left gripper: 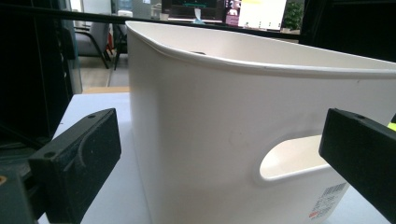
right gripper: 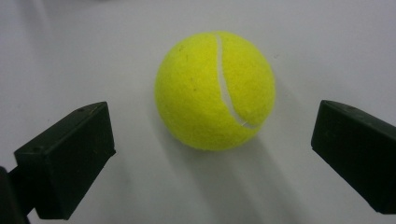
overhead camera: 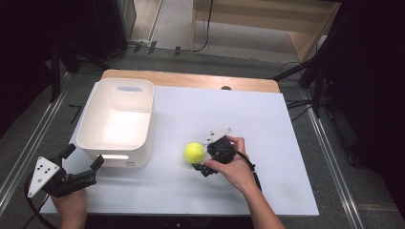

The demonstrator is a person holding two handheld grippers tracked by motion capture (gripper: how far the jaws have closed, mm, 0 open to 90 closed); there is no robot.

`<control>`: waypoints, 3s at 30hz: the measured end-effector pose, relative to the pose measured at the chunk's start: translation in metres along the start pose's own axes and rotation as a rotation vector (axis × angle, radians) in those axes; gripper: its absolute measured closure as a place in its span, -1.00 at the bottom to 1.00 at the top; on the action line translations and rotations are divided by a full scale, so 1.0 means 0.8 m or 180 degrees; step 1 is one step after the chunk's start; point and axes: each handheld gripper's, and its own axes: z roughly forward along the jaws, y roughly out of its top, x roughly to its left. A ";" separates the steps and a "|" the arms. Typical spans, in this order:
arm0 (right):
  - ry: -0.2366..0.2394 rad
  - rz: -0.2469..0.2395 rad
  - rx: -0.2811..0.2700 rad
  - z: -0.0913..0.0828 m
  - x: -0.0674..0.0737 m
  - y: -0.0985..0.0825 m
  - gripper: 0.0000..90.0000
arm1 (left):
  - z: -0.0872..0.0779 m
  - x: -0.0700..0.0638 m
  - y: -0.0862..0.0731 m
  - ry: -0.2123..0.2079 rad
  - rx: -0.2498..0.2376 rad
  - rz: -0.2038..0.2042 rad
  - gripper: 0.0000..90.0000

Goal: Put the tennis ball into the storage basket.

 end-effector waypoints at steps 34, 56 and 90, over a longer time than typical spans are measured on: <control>-0.0021 0.0071 0.0237 0.034 -0.001 0.019 -0.88 | 0.000 0.001 0.000 -0.0010 -0.0001 0.0008 -1.00; -0.0094 0.0032 0.0276 0.051 -0.001 0.024 -0.66 | 0.000 0.001 0.000 -0.0005 -0.0002 -0.0015 -1.00; 0.0099 0.0003 0.0209 0.025 -0.008 0.049 -0.49 | -0.002 0.002 0.000 -0.0018 -0.0017 -0.0036 -1.00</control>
